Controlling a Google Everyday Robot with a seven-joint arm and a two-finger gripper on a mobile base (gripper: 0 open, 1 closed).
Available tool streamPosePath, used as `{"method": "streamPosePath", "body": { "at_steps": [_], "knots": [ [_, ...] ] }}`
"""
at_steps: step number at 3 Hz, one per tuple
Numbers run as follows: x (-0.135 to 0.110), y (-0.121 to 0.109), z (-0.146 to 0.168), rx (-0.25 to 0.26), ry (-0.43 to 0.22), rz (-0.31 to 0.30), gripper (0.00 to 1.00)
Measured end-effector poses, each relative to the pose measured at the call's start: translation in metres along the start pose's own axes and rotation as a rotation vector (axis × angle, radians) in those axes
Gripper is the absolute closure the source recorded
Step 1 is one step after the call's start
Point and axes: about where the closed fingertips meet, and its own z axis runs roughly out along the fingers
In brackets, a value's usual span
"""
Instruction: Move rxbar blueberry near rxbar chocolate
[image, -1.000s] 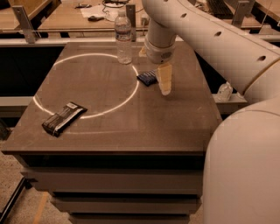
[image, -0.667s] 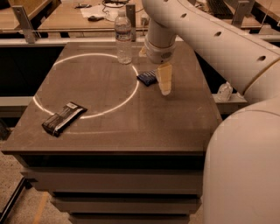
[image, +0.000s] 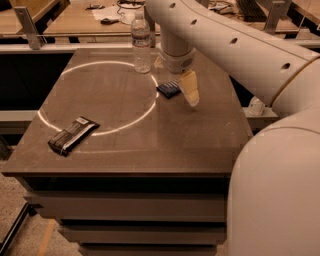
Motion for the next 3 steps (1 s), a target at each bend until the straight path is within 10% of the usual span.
{"method": "streamPosePath", "body": {
  "at_steps": [3],
  "knots": [
    [0.016, -0.012, 0.029, -0.048, 0.112, -0.167, 0.00]
  ]
}}
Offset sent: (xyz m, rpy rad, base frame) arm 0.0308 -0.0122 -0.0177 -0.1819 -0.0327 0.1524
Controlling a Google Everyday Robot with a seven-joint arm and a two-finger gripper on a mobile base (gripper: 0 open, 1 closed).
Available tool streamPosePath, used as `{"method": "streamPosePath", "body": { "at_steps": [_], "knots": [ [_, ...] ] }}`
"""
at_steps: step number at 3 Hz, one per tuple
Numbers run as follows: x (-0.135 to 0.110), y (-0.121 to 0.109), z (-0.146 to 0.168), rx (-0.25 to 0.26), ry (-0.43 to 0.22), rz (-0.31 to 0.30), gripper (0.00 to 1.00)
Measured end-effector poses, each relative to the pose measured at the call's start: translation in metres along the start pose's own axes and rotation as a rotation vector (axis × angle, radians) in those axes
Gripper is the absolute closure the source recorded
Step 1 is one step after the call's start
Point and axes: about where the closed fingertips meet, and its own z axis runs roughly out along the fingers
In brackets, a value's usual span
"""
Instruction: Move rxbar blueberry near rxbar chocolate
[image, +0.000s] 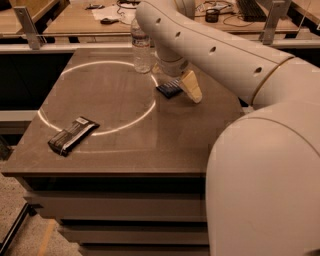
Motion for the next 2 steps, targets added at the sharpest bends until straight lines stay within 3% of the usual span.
{"method": "streamPosePath", "body": {
  "at_steps": [1, 2],
  "knots": [
    [-0.0003, -0.0012, 0.0122, -0.026, -0.006, -0.023, 0.16],
    [-0.0017, -0.0021, 0.0163, -0.046, -0.007, -0.043, 0.40]
  ]
}}
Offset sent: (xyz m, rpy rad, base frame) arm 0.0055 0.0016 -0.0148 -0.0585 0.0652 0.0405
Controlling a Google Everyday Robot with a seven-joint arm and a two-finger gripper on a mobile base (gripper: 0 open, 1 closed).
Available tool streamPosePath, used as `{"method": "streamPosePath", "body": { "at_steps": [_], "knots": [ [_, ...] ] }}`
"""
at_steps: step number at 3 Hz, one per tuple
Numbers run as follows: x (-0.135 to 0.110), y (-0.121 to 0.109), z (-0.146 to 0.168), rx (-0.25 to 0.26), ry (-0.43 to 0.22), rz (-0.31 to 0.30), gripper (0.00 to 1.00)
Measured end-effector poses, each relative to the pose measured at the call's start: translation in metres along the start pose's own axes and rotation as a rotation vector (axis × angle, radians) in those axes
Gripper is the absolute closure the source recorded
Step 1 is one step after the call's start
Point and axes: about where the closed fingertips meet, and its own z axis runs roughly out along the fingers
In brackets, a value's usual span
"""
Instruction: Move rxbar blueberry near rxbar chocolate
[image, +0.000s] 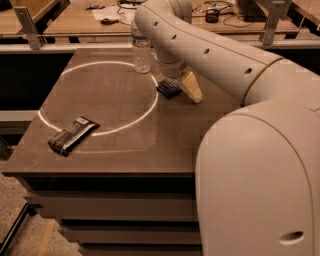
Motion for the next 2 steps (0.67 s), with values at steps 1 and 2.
{"method": "streamPosePath", "body": {
  "at_steps": [1, 2],
  "knots": [
    [0.0035, -0.0009, -0.0100, 0.000, 0.000, 0.000, 0.77],
    [0.0058, -0.0015, -0.0165, 0.000, 0.000, 0.000, 0.99]
  ]
}}
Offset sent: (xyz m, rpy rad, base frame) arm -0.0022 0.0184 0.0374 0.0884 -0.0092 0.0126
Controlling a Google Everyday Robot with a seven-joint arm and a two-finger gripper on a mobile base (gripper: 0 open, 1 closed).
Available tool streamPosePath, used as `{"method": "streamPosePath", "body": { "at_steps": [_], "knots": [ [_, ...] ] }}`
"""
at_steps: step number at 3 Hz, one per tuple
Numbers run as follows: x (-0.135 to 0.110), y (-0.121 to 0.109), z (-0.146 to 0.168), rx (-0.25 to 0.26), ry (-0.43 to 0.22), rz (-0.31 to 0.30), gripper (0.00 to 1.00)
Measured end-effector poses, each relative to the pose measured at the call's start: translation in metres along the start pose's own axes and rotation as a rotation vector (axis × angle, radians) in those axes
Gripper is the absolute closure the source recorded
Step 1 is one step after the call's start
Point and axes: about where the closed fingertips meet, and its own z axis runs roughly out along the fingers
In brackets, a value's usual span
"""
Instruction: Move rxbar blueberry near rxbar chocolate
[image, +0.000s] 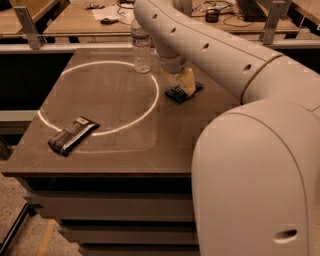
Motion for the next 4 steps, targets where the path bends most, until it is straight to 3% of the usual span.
{"method": "streamPosePath", "body": {
  "at_steps": [1, 2, 3, 4],
  "knots": [
    [-0.001, -0.005, -0.009, 0.047, -0.034, 0.016, 1.00],
    [-0.002, -0.007, -0.022, 0.131, -0.125, 0.037, 1.00],
    [-0.028, -0.008, -0.052, 0.256, -0.252, 0.011, 1.00],
    [-0.063, -0.004, -0.070, 0.291, -0.289, -0.051, 1.00]
  ]
}}
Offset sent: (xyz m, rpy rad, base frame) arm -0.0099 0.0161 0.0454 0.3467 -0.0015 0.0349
